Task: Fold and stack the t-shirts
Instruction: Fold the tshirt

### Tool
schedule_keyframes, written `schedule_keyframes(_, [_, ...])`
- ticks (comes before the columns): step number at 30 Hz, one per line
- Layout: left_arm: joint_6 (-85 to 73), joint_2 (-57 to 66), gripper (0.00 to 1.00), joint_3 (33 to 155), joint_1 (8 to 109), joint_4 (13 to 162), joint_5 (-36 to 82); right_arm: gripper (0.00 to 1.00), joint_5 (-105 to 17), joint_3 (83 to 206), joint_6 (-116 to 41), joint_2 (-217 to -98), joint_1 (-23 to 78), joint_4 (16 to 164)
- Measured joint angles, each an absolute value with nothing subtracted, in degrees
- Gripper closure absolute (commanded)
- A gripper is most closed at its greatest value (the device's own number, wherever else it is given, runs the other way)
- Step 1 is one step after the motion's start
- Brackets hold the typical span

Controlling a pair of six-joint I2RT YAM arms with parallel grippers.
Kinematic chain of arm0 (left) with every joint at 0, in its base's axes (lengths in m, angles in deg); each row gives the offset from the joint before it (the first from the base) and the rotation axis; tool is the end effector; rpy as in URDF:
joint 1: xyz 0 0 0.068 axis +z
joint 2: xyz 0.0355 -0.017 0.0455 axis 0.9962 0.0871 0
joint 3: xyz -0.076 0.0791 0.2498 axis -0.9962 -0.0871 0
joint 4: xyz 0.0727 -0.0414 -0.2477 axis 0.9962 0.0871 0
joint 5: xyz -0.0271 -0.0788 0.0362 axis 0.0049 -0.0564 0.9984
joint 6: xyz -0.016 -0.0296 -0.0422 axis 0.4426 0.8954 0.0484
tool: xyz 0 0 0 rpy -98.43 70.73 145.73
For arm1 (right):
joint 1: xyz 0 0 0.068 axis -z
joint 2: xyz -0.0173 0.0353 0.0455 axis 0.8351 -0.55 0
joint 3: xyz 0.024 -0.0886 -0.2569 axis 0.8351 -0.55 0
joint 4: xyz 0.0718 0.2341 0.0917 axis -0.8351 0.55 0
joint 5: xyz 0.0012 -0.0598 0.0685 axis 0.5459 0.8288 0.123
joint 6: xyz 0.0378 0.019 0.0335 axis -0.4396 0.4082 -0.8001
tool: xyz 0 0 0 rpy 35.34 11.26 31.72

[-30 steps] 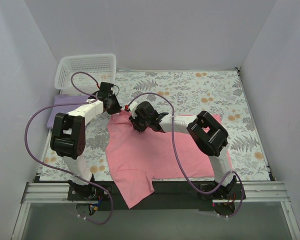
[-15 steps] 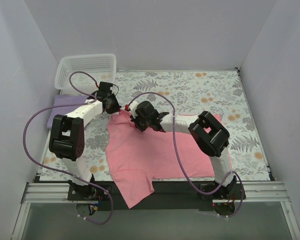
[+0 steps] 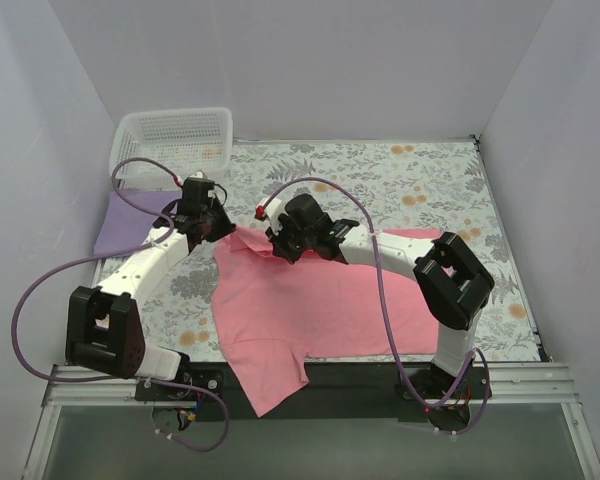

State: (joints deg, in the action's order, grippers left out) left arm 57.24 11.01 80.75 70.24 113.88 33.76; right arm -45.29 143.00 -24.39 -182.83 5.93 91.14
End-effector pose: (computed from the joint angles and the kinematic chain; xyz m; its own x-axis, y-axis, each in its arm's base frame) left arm 0.2971 -0.0767 0.2532 -0.4065 -0.8891 -0.2104 -0.6262 0.4389 -0.6444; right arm 0.2638 0.3310 0.2260 -0.2562 -0.4878 -0.8345 -0.8809 0.4733 -0.0062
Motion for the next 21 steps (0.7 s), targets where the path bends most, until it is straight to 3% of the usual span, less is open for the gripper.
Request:
schedule_keyframes(9, [60.8, 5.1, 1.0, 70.8, 68.1, 116.7, 32.6, 0.99, -48.8, 137.4, -22.8, -181.8, 5.9, 95.1])
schedule_keyframes(21, [63.8, 0.5, 1.0, 69.2, 66.3, 121.3, 32.3, 0.99, -48.8, 136.7, -20.1, -180.9, 5.9, 97.5])
